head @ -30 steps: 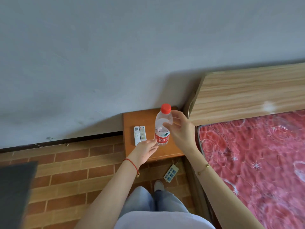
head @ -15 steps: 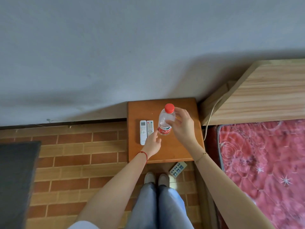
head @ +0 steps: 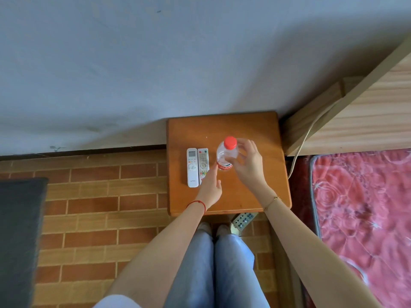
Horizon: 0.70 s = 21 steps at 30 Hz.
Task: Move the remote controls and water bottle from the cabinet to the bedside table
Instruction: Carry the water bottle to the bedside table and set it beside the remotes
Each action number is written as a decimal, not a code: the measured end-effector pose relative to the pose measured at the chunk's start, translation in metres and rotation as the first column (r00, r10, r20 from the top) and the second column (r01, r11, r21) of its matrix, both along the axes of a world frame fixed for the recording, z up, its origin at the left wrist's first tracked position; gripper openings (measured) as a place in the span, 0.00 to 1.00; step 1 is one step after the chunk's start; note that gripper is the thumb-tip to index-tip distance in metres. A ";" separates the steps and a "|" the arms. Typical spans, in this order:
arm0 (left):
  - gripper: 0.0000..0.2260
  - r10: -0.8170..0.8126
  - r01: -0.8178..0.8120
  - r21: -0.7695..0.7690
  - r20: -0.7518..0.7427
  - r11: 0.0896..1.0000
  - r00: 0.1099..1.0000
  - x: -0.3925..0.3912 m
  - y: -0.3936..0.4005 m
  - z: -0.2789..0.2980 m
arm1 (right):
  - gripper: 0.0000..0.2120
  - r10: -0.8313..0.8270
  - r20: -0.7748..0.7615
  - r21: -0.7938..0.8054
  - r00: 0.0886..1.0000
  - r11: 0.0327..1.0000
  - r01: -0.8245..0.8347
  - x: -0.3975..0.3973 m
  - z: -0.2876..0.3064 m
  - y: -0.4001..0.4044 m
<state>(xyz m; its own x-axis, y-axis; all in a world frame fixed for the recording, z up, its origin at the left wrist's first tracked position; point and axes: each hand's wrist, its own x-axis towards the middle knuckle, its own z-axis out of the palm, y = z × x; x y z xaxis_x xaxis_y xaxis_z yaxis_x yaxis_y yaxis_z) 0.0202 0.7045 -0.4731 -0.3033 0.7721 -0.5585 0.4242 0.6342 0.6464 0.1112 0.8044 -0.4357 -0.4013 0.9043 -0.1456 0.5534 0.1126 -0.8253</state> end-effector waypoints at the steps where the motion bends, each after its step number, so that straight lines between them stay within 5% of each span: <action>1: 0.28 -0.006 0.006 0.004 -0.006 1.000 1.000 0.000 -0.001 -0.003 | 0.23 0.003 -0.008 -0.004 1.000 1.000 -0.004 0.000 -0.002 0.000; 13: 0.28 -0.140 0.138 -0.024 -0.191 0.990 0.971 -0.003 -0.022 -0.009 | 0.26 0.021 -0.011 -0.026 1.000 0.999 -0.022 0.012 -0.009 -0.012; 21: 0.26 -0.134 0.130 -0.034 -0.292 0.991 0.947 -0.009 -0.055 0.042 | 0.35 0.101 0.240 -0.159 0.965 0.985 -0.064 0.033 0.029 -0.030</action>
<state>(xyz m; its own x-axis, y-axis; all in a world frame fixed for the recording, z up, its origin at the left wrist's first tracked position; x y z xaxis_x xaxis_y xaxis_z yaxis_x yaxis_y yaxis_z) 0.0108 0.6497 -0.4308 -0.3511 0.8089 -0.4716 0.6738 0.5680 0.4726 0.1438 0.7747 -0.4072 -0.4082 0.8300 -0.3802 0.7359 0.0527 -0.6750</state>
